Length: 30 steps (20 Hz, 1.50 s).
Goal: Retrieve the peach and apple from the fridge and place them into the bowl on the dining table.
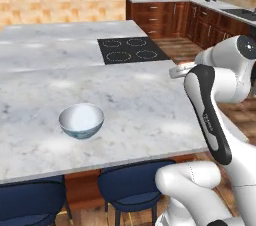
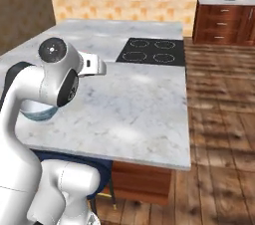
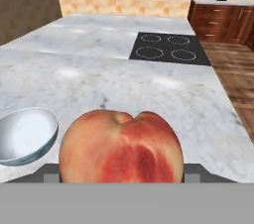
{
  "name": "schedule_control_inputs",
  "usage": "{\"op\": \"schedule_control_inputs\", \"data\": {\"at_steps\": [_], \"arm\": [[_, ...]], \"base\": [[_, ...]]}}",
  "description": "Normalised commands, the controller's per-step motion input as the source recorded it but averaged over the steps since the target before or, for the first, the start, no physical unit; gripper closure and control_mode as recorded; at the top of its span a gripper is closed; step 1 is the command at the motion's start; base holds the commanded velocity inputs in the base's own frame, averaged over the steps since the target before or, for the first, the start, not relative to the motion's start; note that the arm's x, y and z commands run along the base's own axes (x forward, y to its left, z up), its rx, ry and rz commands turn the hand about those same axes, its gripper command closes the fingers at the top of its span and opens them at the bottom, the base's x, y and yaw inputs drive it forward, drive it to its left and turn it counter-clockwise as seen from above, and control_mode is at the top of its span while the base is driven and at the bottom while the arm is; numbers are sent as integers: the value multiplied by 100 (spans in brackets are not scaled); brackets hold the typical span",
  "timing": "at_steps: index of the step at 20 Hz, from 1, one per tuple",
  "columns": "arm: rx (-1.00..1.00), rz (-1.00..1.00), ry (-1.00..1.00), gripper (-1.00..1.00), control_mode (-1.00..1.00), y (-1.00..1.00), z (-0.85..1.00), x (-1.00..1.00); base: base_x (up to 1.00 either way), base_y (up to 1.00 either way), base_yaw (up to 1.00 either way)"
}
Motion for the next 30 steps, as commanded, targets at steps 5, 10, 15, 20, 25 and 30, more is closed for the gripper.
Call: {"op": "schedule_control_inputs", "data": {"at_steps": [5,10,15,20,25,30], "arm": [[0,0,0,100,100,0,0,0],[0,0,0,100,100,0,0,0],[0,0,0,100,100,0,0,0],[0,0,0,100,100,0,0,0],[0,0,0,100,100,0,0,0],[0,0,0,100,100,0,0,0]], "base": [[19,100,-46],[5,100,-40],[-4,100,-33],[-18,100,-15],[-52,100,1],[-100,100,15]]}}
